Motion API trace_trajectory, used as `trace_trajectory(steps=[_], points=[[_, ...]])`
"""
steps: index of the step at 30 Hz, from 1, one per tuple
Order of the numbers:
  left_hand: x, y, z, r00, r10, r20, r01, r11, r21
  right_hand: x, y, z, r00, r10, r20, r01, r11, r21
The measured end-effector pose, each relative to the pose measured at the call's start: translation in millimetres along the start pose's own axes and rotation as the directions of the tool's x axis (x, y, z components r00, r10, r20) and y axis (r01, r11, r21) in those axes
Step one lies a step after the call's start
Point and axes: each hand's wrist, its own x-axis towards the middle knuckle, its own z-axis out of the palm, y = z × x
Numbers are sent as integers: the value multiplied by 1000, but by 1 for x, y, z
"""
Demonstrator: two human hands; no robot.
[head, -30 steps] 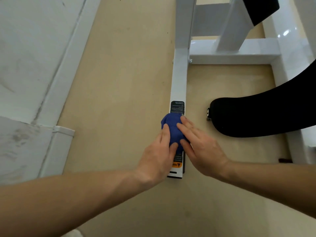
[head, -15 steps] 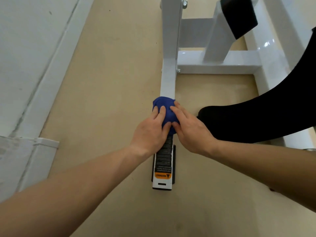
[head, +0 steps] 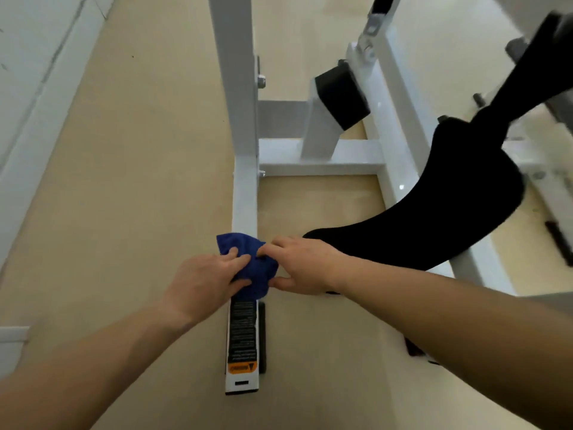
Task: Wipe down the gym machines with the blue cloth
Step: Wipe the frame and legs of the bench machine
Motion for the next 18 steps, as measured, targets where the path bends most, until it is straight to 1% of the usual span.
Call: trace_trajectory(steps=[2, 5, 7, 11, 12, 14, 16, 18], points=[[12, -1, -24, 1000, -17, 18, 17, 999, -27, -6, 4, -20, 997, 75, 34, -76, 997, 25], [31, 12, -57, 990, -135, -50, 126, 980, -155, -25, 11, -47, 979, 202, 3, -199, 964, 177], [48, 22, -76, 980, -180, -91, 152, 956, -253, -38, 18, -63, 961, 277, -22, -265, 938, 225], [76, 49, -94, 974, -153, -168, 83, 927, -365, -64, 39, -82, 897, 434, -81, -375, 847, 377], [81, 57, -97, 971, -145, -192, 60, 919, -391, -68, 43, -85, 875, 474, -100, -386, 806, 449], [90, 71, -102, 956, -174, -235, 40, 875, -483, -71, 48, -88, 841, 529, -118, -352, 699, 623], [97, 77, -104, 936, -235, -262, 34, 801, -597, -67, 45, -91, 834, 540, -107, -266, 566, 780], [103, 74, -103, 918, -283, -277, 27, 742, -670, -57, 39, -97, 842, 537, -50, -215, 420, 882]])
